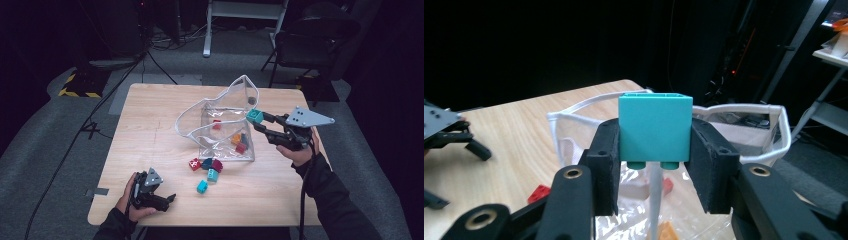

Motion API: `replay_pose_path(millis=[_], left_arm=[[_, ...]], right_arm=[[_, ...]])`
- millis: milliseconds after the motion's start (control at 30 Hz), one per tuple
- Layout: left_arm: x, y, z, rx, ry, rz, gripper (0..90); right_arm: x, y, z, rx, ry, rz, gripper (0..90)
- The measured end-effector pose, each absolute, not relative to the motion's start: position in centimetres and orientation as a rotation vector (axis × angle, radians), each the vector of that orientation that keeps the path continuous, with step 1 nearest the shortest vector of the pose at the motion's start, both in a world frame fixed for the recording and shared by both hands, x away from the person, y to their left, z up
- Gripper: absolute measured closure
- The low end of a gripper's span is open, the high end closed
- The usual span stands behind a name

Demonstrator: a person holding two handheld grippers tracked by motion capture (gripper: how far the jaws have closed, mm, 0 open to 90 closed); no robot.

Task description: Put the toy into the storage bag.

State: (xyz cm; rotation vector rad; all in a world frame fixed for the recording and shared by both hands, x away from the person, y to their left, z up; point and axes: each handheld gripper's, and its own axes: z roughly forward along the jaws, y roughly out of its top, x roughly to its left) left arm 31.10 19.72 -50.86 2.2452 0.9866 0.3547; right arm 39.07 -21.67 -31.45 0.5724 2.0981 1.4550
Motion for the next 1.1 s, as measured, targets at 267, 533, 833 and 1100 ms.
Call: replay_pose_path(millis=[267, 533, 833, 1100], left_arm=[[31.1, 19.7, -50.9, 2.243, 0.989, 0.352, 0.6], [31.1, 19.7, -50.9, 2.243, 0.989, 0.352, 0.6], [31.1, 19.7, -50.9, 2.244, 0.988, 0.35, 0.6], [31.1, 19.7, -50.9, 2.244, 0.988, 0.35, 0.6]], right_arm=[[40.5, -20.4, -30.6, 0.578, 2.086, 1.433, 59.8], [42.2, -19.2, -30.2, 0.619, 2.096, 1.399, 59.7], [43.9, -17.9, -30.4, 0.675, 2.1, 1.369, 59.7], [44.6, -16.9, -30.9, 0.702, 2.112, 1.359, 56.4]])
